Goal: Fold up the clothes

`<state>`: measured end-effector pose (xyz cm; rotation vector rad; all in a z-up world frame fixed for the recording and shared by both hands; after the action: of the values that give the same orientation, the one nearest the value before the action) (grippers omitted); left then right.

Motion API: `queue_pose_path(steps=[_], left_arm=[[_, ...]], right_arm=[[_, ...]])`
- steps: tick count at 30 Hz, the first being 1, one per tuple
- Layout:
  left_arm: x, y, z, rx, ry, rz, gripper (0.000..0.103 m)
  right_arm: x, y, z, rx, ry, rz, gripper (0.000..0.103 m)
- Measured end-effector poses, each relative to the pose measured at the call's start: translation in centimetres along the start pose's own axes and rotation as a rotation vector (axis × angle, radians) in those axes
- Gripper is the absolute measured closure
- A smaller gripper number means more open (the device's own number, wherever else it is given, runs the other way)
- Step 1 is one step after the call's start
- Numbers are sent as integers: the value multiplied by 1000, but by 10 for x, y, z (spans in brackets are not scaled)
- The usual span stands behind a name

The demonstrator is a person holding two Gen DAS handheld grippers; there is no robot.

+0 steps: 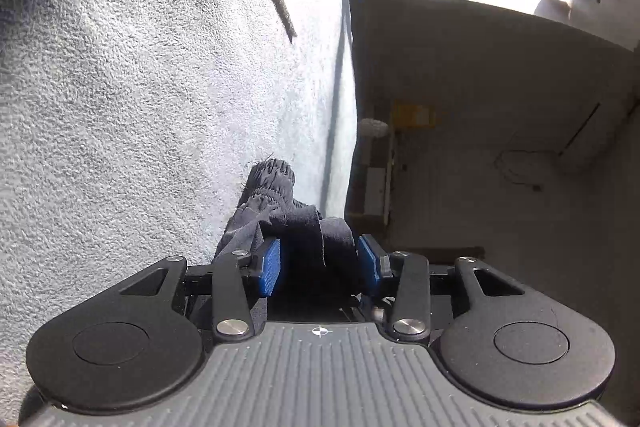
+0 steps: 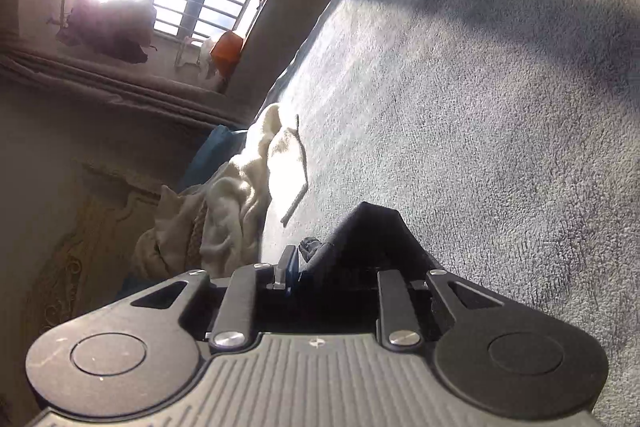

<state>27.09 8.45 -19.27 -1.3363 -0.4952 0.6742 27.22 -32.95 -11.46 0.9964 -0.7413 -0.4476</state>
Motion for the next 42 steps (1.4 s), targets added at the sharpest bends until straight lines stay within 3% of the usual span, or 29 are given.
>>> queue_pose_path(steps=[5, 9, 13, 16, 19, 21, 23, 25, 27, 29, 36, 38, 42], left_arm=[[4, 0, 2, -38, -42, 21, 51], [10, -6, 7, -73, -124, 21, 45], [11, -10, 13, -58, -155, 15, 45], [-2, -24, 24, 43, -101, -137, 45], [-22, -31, 40, 144, -44, -299, 44], [-32, -26, 53, 171, -15, -325, 44], [-40, -20, 67, 183, -15, -313, 44], [-47, -21, 82, 207, -28, -356, 44], [-57, -24, 96, 229, -36, -418, 44], [-70, -27, 109, 237, -12, -490, 44], [-140, -48, 113, 232, 59, -930, 44], [-150, -48, 105, 237, 67, -976, 45], [-154, -40, 94, 278, 74, -959, 48]], right_arm=[[7, -17, 6, -17, -53, -58, 66], [15, -22, 18, -16, -126, -69, 66], [15, -9, 34, 55, -165, -27, 66], [-6, 17, 28, 144, -31, 74, 66], [-38, 41, -2, 159, 150, 219, 66], [-57, 53, -29, 145, 222, 279, 66], [-61, 55, -47, 91, 191, 285, 67], [-54, 49, -53, 27, 89, 226, 67], [-42, 41, -41, 60, 3, 106, 67], [-40, 41, -24, 94, -27, 69, 67], [-85, 56, 28, 110, 84, 132, 66], [-104, 63, 34, 105, 122, 177, 66], [-129, 80, 33, 81, 192, 266, 66]])
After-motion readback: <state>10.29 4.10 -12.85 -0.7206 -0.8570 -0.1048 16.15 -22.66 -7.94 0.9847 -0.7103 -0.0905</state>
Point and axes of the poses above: each gripper's, at about its wrist camera, not at the fingertips, and z roughly against the way its jaws point, y to its left, x to its top, the point moved 3 cm from there along -z, roughly the way its jaws point, and after that the axes turned 13 degrees about -y, right-handed, at the moved point
